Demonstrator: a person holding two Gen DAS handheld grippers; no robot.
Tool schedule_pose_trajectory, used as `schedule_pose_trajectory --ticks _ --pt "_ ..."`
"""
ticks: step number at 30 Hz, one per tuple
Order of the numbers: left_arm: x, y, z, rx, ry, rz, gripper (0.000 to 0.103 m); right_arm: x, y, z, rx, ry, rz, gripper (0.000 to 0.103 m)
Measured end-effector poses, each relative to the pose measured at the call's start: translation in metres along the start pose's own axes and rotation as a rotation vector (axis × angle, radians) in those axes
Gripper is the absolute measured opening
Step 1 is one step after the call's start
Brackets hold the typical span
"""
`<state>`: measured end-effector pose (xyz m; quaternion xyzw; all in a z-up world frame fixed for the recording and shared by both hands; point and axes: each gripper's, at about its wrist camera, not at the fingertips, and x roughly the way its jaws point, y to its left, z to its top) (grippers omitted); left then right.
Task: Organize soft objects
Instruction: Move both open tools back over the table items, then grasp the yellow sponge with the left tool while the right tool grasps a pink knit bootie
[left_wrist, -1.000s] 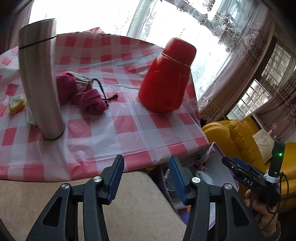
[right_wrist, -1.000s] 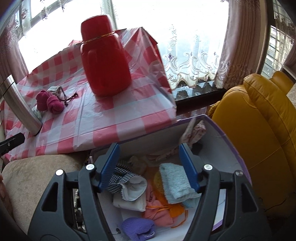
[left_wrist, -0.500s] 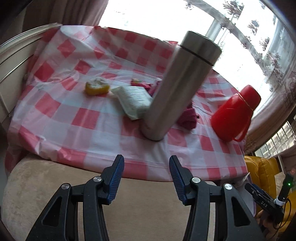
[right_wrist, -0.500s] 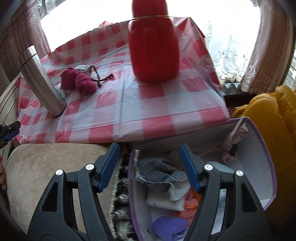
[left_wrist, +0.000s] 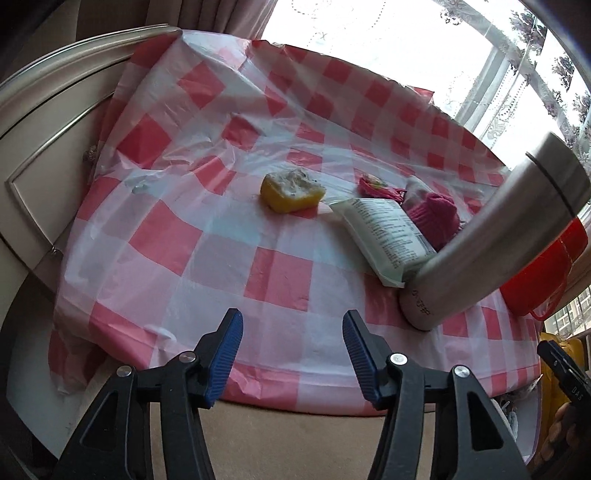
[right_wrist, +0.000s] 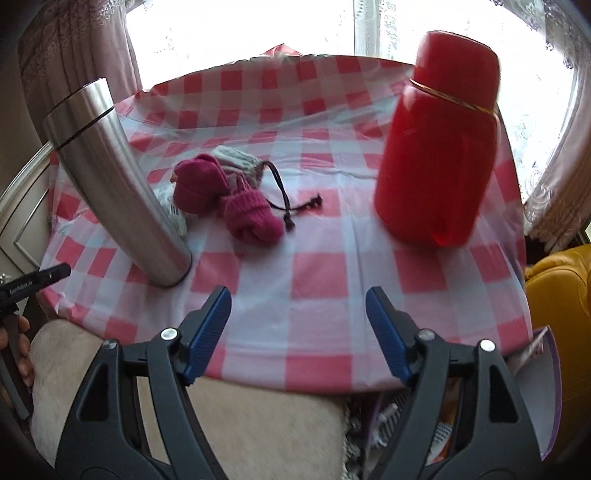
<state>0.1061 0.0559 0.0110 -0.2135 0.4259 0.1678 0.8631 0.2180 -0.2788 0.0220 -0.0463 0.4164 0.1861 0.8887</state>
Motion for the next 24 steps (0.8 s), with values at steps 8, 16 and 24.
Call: schedule_pose_trajectory --ticks 8,16,24 --pt "0.038 0.008 0.033 0.028 0.037 0.052 0.07 0.039 0.012 0.013 -0.044 0.032 0.007 0.078" --pt "0.08 0.01 0.062 0.085 0.061 0.061 0.071 0.079 0.03 0.024 -0.146 0.064 -0.003 0.078" --pt "0.112 0.003 0.087 0.231 0.061 0.073 0.076 0.112 0.044 0.036 -0.225 0.074 0.0 0.078"
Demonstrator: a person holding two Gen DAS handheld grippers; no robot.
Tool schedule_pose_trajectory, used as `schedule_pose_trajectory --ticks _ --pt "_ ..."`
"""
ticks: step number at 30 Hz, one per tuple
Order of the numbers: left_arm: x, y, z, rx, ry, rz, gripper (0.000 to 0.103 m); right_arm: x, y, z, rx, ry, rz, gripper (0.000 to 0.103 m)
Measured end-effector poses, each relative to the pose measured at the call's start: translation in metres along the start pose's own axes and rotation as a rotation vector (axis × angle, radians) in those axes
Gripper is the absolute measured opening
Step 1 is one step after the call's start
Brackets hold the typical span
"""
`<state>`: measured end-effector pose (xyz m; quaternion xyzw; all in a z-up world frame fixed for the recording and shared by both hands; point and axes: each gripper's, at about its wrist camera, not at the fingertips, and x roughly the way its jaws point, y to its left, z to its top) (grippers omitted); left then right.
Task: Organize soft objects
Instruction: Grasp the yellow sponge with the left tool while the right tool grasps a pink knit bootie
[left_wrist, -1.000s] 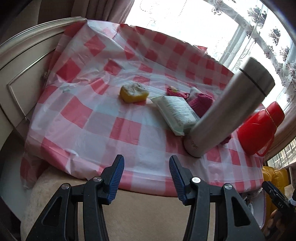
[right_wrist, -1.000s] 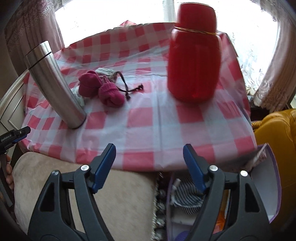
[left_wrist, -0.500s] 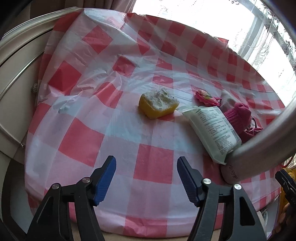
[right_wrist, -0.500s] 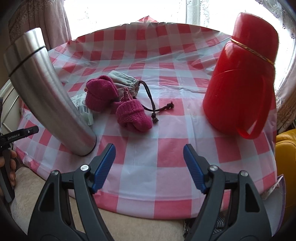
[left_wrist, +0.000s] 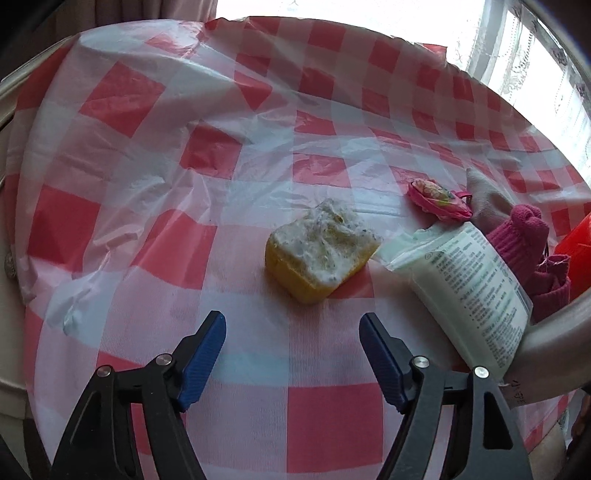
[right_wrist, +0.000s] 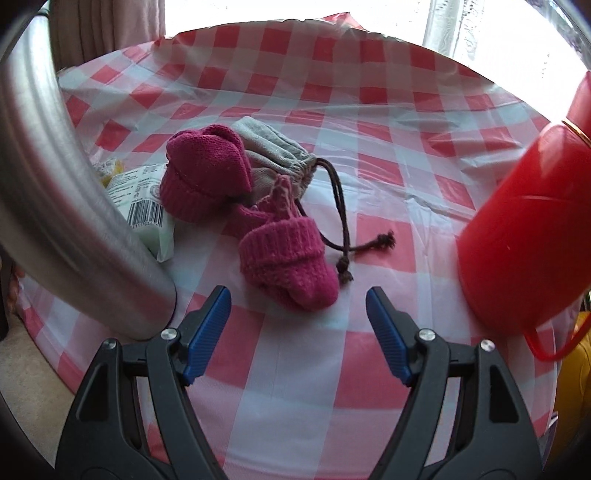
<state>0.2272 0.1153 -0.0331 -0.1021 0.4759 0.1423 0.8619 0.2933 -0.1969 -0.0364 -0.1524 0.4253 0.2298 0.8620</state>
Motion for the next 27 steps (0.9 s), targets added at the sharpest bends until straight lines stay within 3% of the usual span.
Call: schedule_pose_trajectory --ticks 4,12,15,17,22,27 --pt "0.006 -0.008 0.013 0.114 -0.03 0.027 0.079 0.01 0.001 0.005 0.003 0.002 0.014 0.078" --pt "0.024 -0.007 0.032 0.165 -0.052 -0.008 0.08 0.026 0.007 0.016 -0.03 -0.007 0.026 0.078" --pt "0.03 -0.009 0.032 0.168 -0.039 -0.029 0.07 0.031 0.005 0.017 -0.016 -0.001 0.023 0.078" --pt "0.032 -0.01 0.03 0.16 -0.044 -0.056 0.059 0.034 0.005 0.017 -0.014 0.002 0.022 0.067" --pt "0.028 -0.015 0.025 0.144 -0.053 -0.048 0.056 0.031 0.007 0.014 -0.009 -0.002 0.031 0.051" --pt "0.02 -0.016 0.014 0.106 -0.038 -0.03 0.054 0.025 0.008 0.006 0.001 0.003 0.0 0.045"
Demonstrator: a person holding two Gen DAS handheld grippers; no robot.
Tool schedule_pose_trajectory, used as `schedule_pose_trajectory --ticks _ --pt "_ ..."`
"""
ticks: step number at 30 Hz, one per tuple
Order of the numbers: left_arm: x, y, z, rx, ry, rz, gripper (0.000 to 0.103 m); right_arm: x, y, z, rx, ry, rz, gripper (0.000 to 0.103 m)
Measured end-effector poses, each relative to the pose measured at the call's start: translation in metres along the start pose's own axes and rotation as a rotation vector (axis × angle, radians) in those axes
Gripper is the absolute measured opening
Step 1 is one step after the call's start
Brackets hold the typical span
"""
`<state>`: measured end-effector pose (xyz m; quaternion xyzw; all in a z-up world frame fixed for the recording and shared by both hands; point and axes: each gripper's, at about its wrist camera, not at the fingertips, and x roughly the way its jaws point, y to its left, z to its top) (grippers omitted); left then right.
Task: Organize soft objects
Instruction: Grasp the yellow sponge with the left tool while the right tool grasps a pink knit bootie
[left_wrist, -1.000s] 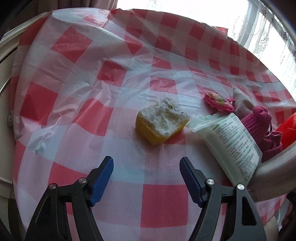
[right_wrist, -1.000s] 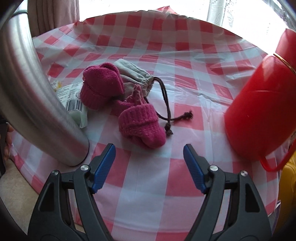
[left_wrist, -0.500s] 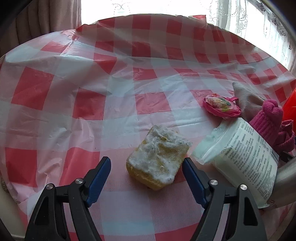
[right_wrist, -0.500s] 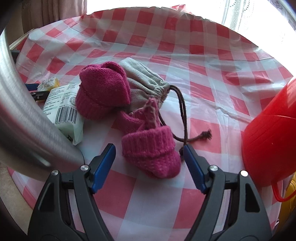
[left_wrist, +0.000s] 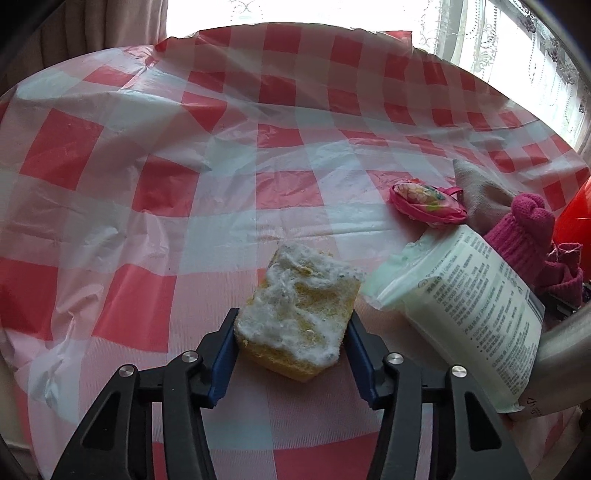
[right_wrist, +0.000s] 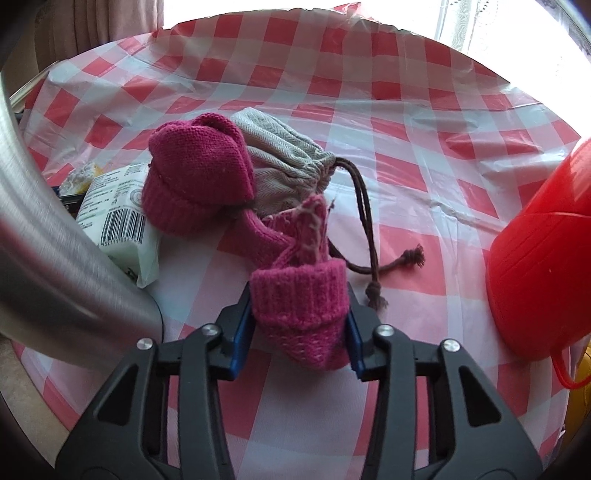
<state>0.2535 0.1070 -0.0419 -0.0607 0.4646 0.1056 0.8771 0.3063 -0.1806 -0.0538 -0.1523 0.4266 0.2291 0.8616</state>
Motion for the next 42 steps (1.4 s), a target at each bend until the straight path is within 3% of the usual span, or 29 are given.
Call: schedule_pose_trajectory --ticks 9,20,42 --pt "-0.024 0.003 -0.03 -0.122 0.015 0.032 0.053 -0.02 -0.008 -0.02 0.05 -0.005 -0.031 0.04" --pt "-0.064 0.007 -0.053 -0.223 -0.033 0.061 0.052 -0.05 0.0 -0.042 0.025 -0.014 -0.046 0.039" --pt "-0.148 -0.06 -0.104 -0.141 -0.095 0.003 0.052 -0.132 -0.018 -0.095 0.106 -0.062 -0.039 0.039"
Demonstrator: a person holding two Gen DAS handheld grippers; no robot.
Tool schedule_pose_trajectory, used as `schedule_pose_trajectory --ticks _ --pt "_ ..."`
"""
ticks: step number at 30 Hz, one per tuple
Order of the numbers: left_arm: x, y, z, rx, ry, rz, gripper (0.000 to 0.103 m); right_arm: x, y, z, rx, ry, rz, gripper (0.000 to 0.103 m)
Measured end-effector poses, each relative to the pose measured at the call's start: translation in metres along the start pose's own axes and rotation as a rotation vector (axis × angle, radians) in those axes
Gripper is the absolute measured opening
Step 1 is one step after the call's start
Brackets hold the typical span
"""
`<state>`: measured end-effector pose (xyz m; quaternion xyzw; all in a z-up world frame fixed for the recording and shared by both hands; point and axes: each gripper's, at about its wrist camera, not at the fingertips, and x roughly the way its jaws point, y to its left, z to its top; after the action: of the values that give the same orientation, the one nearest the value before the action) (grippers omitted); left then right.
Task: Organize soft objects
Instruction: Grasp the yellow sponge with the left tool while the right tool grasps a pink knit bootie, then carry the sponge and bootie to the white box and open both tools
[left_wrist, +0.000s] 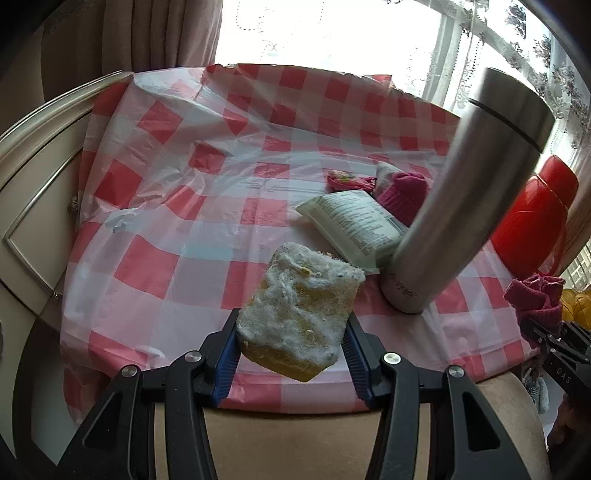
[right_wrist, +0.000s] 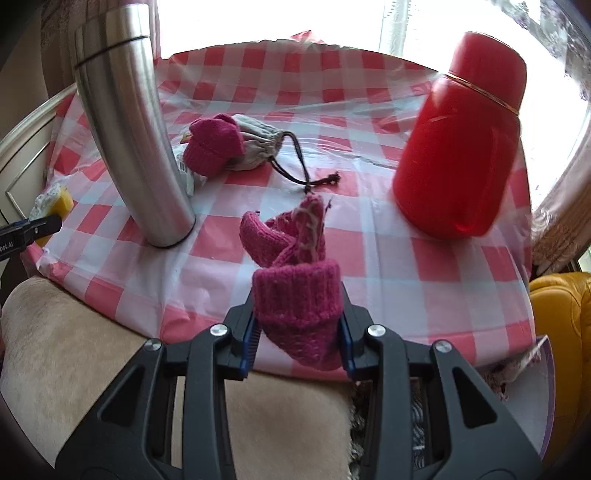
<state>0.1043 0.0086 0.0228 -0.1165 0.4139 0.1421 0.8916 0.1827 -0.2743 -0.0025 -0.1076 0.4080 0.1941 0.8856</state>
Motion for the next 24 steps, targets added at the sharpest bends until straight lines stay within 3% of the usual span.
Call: schedule_pose_trajectory --ticks 9,24 --pt "-0.024 -0.04 -0.011 0.038 0.004 -0.09 0.052 -0.036 -0.052 -0.041 0.089 0.001 -0.039 0.039" --pt "-0.044 -0.149 -0.046 0.195 0.052 -0.24 0.052 -0.086 -0.141 -0.099 0.209 -0.012 -0.148 0.04"
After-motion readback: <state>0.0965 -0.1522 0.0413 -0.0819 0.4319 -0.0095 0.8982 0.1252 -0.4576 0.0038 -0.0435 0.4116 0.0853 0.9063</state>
